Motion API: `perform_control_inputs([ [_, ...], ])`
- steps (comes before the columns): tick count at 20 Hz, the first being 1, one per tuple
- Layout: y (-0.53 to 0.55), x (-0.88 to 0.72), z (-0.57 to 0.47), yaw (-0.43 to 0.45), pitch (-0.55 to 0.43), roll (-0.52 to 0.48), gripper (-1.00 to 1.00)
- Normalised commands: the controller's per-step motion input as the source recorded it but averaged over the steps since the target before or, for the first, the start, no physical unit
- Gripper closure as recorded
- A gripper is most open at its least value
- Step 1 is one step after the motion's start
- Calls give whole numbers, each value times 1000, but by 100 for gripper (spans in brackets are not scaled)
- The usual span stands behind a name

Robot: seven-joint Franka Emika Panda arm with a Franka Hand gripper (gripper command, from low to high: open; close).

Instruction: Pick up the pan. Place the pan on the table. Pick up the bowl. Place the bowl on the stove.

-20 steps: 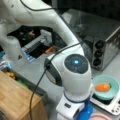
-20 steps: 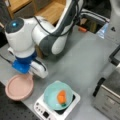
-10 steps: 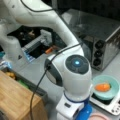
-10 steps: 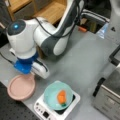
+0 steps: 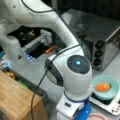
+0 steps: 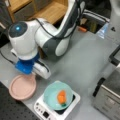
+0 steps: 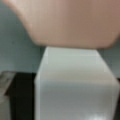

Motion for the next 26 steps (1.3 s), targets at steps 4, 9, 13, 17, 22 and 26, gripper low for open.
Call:
perform_control_inputs([
  [4, 144, -101, -135, 41, -111, -271, 100],
  [9, 148, -75, -111, 39, -108, -284, 100],
  [13, 150, -75, -59, 37, -87, -292, 100],
  [17, 152, -79, -41, 36, -83, -294, -100],
  [22, 162, -96, -27, 38, -81, -278, -100],
  [26, 166, -109, -22, 33, -87, -257, -100],
])
